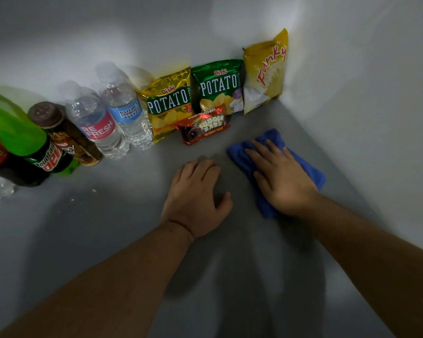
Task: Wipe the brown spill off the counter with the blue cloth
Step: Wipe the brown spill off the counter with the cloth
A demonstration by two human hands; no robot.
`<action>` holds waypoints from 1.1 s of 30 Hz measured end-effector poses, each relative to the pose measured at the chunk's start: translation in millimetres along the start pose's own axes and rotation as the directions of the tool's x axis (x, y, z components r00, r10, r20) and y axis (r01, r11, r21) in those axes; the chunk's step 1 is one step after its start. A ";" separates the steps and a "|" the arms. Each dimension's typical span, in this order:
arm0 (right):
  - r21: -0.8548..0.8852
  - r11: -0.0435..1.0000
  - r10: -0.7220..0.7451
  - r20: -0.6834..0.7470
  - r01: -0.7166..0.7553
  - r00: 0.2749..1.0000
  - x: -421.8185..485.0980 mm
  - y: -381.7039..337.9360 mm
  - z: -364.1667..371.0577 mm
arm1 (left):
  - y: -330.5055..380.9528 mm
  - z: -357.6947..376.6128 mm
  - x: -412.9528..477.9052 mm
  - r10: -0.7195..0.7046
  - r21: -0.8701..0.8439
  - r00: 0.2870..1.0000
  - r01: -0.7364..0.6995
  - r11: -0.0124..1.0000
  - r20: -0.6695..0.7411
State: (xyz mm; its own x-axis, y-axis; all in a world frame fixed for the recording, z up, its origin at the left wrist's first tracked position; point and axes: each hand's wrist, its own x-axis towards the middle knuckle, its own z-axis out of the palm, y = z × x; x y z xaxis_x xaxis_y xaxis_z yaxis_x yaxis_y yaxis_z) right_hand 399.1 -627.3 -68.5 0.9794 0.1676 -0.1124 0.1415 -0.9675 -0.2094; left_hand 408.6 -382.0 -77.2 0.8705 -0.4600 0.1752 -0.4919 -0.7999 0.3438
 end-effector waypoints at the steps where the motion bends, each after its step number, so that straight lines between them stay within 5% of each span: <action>1: 0.001 1.000 -0.031 0.022 0.031 0.999 -11.6 6.2 -0.5 | -0.5 -0.5 -0.2 -0.003 -0.015 1.000 0.003 1.000 0.001; 4: 0.034 0.999 -0.004 0.009 0.003 1.000 -27.8 24.3 -3.4 | -1.4 -3.0 0.1 0.008 -0.040 1.000 -0.007 0.999 0.022; 10: -0.007 0.953 0.302 -0.062 -0.303 0.951 18.4 -18.8 4.3 | -4.9 -12.4 -5.3 -0.034 -0.307 0.999 0.023 0.951 -0.029; 13: -0.033 0.981 0.189 -0.031 -0.190 0.981 12.6 -54.6 13.3 | -7.8 -20.9 -9.0 -0.051 -0.364 0.997 0.027 0.931 -0.056; 19: 0.067 0.984 -0.170 0.051 0.166 0.984 -53.5 -39.1 8.0 | -34.7 -37.6 -54.9 -0.043 -0.150 0.995 0.029 0.988 -0.091; 28: 0.002 0.969 0.246 -0.053 -0.246 0.968 8.3 -79.1 20.8 | -62.4 -48.9 -101.5 -0.134 -0.110 0.989 0.126 0.986 -0.068; 33: -0.039 0.999 -0.011 0.017 0.012 1.000 -18.4 -122.4 31.3 | -61.0 -54.6 -106.4 -0.160 -0.147 0.986 0.151 0.978 -0.052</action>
State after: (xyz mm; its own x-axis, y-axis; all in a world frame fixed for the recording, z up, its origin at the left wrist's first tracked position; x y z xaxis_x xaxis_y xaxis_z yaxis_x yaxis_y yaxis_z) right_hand 359.2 -506.1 -71.2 0.9752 0.1817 -0.1265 0.1586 -0.9720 -0.1732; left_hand 347.0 -263.1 -66.4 0.9376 -0.3055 0.1662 -0.3472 -0.7944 0.4984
